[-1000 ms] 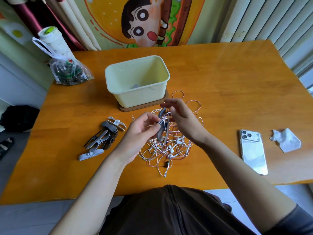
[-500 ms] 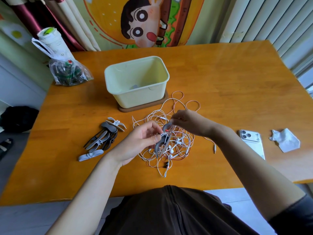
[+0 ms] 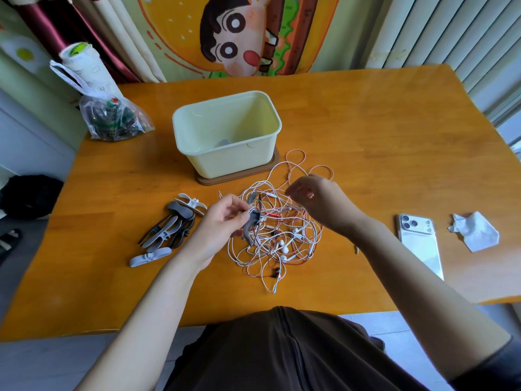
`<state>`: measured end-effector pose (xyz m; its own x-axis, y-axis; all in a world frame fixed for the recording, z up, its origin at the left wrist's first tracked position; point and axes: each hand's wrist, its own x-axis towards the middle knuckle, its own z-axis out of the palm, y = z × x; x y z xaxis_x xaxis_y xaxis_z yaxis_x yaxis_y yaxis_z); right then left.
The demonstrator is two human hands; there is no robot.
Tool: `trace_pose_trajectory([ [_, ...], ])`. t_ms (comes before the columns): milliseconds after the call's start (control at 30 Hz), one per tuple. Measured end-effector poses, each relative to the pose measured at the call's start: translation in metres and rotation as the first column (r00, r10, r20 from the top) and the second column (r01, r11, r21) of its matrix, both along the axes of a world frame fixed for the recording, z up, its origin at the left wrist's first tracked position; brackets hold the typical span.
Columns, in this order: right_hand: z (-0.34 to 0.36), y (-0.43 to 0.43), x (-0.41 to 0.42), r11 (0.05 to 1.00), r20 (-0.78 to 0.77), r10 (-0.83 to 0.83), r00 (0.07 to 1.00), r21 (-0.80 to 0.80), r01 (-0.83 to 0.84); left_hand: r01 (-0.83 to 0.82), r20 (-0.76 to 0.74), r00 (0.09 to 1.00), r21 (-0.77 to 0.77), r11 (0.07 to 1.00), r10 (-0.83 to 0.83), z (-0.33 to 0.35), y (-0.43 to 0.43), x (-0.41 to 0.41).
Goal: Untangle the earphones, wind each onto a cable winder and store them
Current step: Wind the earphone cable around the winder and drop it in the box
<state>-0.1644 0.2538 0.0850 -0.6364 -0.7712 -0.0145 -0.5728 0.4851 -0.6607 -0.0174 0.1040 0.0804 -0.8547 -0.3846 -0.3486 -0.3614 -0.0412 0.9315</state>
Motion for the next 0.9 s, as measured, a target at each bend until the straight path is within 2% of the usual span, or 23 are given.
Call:
trace_pose_trajectory([
  [100,-0.003,0.000,0.008,0.999,0.036,0.039,0.999,-0.005,-0.039,0.026,-0.021,0.999,-0.008,1.000,-0.026,0.002,0.000,0.000],
  [200,-0.002,-0.006,0.017,0.991,0.212,0.069,0.975,-0.130,-0.042,0.069,-0.029,0.997,-0.013,0.998,-0.070,0.003,0.002,-0.001],
  [333,-0.007,-0.012,0.023,0.979,0.418,0.170,0.893,-0.176,-0.104,0.110,-0.048,0.993,-0.015,0.994,-0.111,0.004,0.001,-0.001],
  [567,-0.009,-0.009,0.019,0.965,0.311,0.253,0.916,-0.014,-0.262,0.194,-0.028,0.981,-0.004,0.981,-0.194,0.008,-0.004,0.002],
  [767,-0.007,-0.006,0.012,0.998,0.115,0.066,0.991,0.003,-0.067,0.229,0.000,0.973,0.018,0.973,-0.229,0.010,-0.003,0.001],
  [900,-0.013,-0.008,0.013,0.995,0.190,0.008,0.982,-0.102,0.012,0.265,-0.007,0.964,0.048,0.963,-0.265,0.012,-0.002,0.000],
])
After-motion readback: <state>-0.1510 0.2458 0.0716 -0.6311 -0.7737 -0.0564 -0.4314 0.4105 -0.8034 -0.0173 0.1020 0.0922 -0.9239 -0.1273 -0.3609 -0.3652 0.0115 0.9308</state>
